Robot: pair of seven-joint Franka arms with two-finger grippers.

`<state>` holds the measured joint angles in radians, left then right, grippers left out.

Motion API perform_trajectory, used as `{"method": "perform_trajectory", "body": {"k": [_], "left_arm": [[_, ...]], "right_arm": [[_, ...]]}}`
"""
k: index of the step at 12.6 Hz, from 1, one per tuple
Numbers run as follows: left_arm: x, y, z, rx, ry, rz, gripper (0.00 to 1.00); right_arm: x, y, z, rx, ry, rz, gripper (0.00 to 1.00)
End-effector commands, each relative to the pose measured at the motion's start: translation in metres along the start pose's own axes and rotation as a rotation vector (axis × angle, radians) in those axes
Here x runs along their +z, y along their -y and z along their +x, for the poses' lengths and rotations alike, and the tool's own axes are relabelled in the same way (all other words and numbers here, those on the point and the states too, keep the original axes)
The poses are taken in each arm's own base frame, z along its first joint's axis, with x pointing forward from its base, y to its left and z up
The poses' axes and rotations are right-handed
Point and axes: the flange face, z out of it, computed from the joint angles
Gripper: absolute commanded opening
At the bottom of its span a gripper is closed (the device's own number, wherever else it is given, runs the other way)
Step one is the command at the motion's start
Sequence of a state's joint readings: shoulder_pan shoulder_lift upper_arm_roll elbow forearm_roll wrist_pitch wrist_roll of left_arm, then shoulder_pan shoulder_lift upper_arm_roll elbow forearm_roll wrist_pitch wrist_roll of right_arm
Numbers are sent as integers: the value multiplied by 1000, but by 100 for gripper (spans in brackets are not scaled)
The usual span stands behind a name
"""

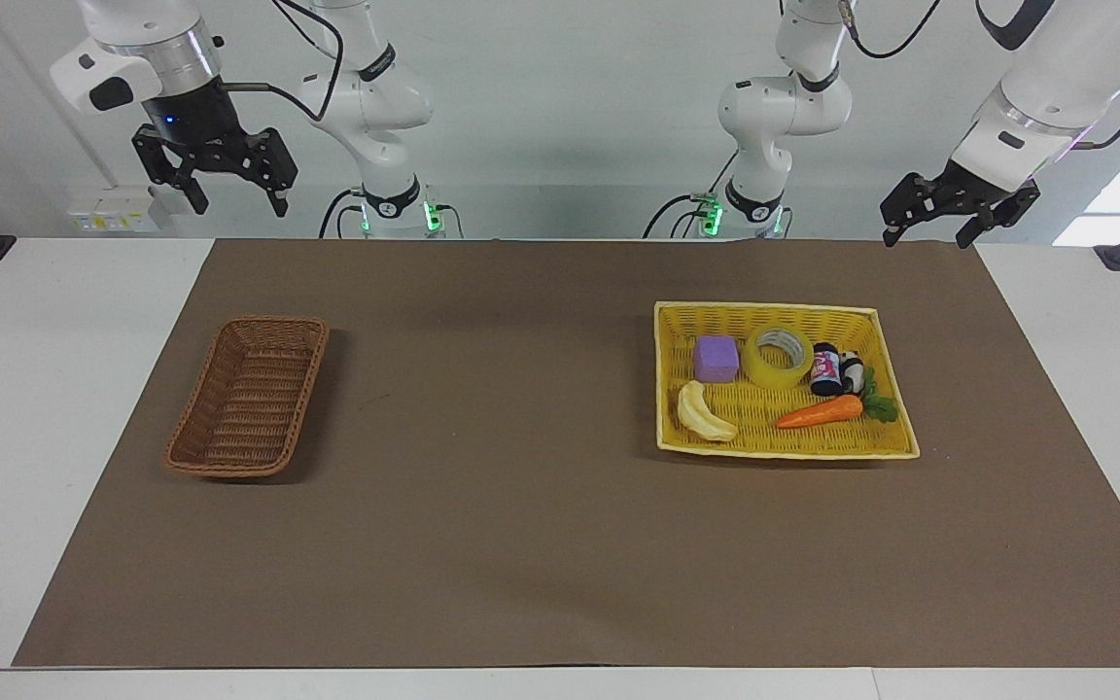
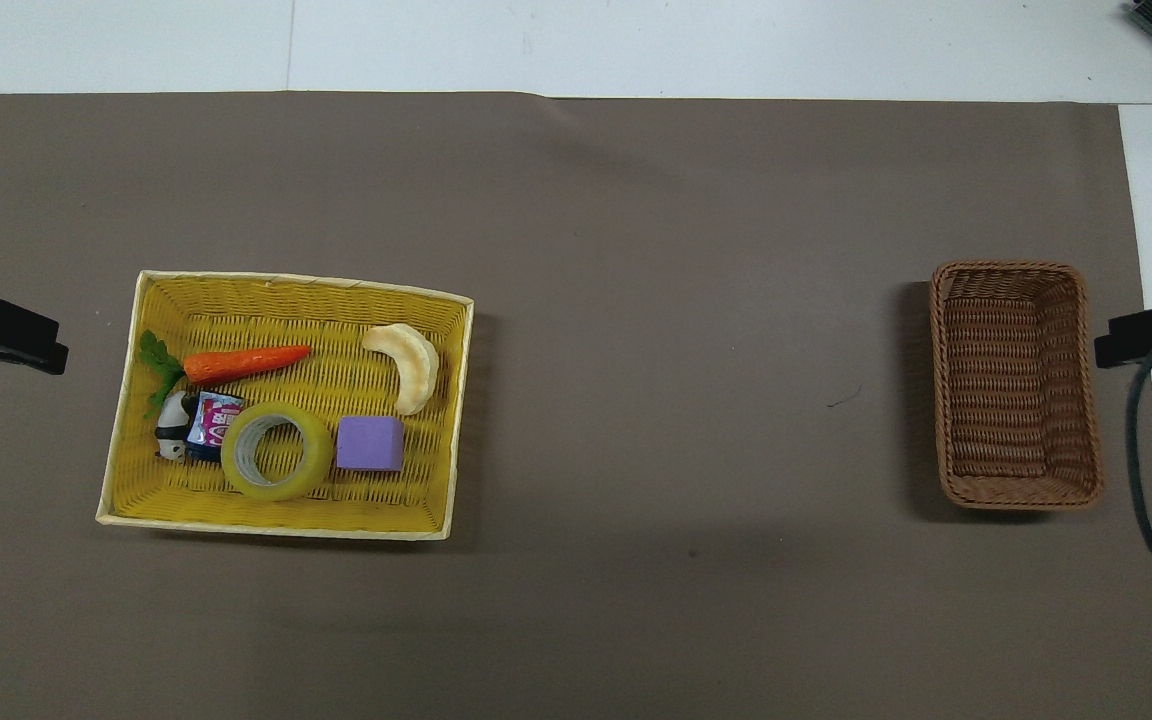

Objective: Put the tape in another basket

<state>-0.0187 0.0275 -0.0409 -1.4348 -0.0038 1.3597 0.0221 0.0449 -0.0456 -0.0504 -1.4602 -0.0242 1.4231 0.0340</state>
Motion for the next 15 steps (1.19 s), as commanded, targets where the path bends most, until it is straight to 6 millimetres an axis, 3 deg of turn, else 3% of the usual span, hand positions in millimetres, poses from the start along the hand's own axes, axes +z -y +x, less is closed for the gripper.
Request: {"method": "perform_trajectory", "body": {"k": [1,15], "left_arm": [[-28,0,-26,21,-48,9,100],[-26,1,-25,22,-61,7,100]], "right_arm": [[0,-3,-3,-17,4,3,100],[0,-5,-3,-17,6,3,100]]}}
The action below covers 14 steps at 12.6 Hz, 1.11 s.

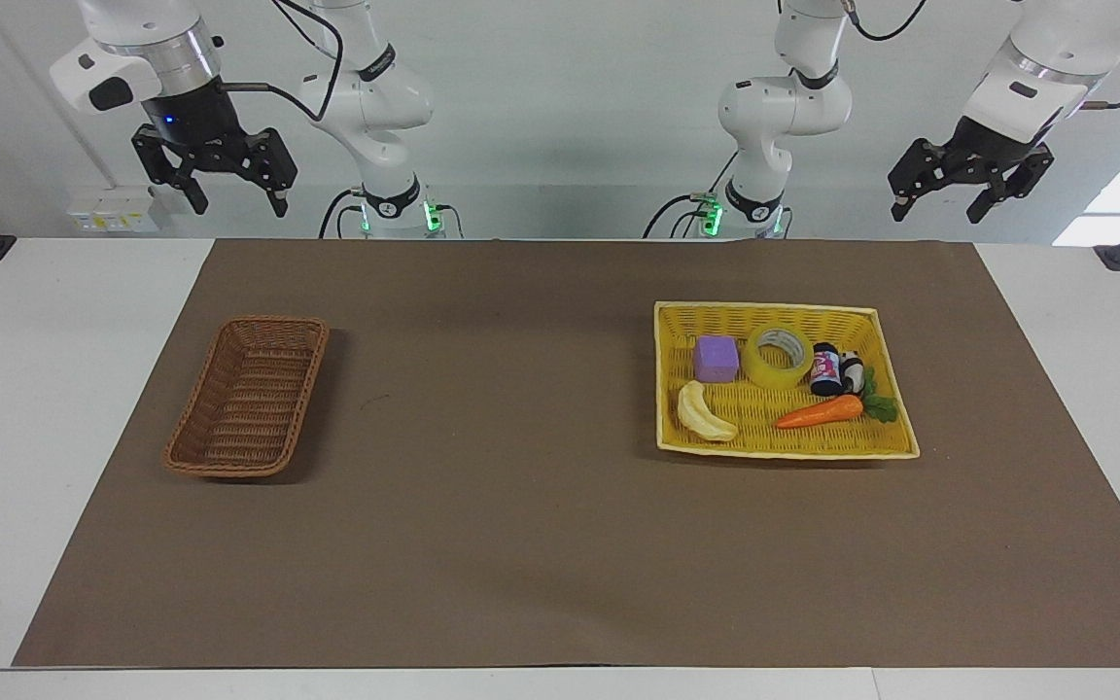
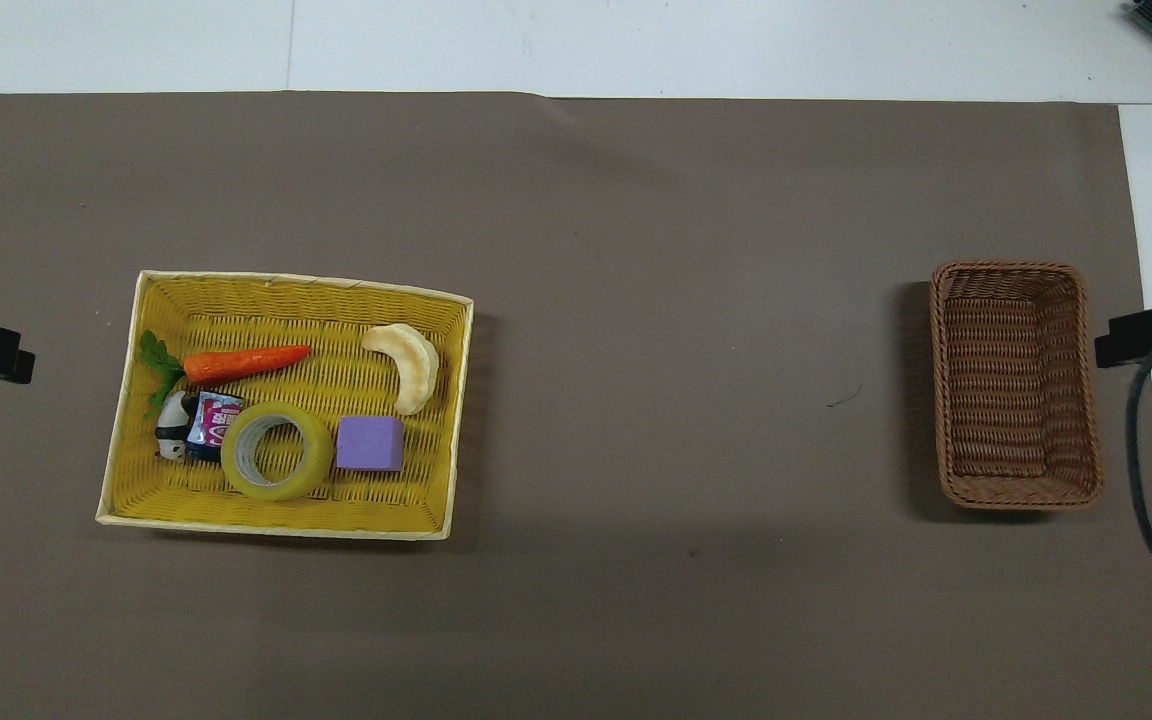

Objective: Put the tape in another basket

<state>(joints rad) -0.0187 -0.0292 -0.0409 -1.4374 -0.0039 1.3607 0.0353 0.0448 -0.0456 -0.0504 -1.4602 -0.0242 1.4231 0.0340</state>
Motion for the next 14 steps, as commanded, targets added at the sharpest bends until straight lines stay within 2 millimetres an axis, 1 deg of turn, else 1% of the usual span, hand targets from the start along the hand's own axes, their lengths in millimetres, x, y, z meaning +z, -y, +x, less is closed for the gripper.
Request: {"method": "perform_trajectory", "body": {"k": [1,14], "left_arm": [[1,2,-3,9,-6,3,100],[3,1,-5,10,0,3,100]], "right_arm": [[0,-5,-3,-17,4,3,100],[0,-5,-3,-19,6,3,100]]}}
